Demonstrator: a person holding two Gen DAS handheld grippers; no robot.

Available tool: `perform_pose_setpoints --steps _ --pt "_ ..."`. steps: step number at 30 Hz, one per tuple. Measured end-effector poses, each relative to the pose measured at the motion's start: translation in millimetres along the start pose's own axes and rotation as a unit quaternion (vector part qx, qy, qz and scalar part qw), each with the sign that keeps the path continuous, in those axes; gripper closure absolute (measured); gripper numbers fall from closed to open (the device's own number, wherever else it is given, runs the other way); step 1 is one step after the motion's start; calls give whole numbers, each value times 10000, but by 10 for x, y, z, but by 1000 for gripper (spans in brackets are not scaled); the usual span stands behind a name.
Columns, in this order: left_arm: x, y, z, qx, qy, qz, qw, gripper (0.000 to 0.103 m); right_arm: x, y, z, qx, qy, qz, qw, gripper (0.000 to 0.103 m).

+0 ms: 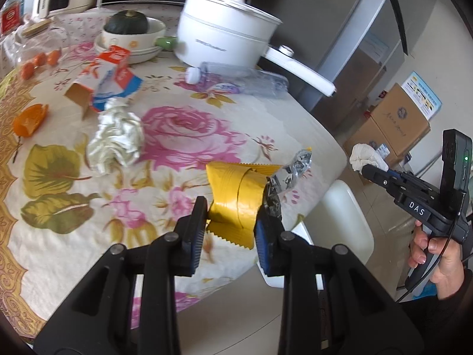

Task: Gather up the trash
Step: 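Carry the wrapper and tissue over the white bin and open both grippers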

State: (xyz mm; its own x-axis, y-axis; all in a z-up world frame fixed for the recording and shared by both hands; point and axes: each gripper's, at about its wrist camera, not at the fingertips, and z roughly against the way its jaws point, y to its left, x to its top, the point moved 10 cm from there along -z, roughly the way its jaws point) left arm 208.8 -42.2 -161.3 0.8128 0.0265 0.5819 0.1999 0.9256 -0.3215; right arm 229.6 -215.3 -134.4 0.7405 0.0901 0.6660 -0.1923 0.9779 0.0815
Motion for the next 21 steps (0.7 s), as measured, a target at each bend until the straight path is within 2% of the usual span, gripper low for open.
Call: perform_pose_setpoints --steps 10,21 --pt "-91 -793 -326 -358 212 -480 9980 71 -395 -656 243 -285 197 -312 9989 83" --pt "-376 -1471 -718 -561 571 -1020 9916 71 -880 -1377 459 -607 406 -631 9953 83"
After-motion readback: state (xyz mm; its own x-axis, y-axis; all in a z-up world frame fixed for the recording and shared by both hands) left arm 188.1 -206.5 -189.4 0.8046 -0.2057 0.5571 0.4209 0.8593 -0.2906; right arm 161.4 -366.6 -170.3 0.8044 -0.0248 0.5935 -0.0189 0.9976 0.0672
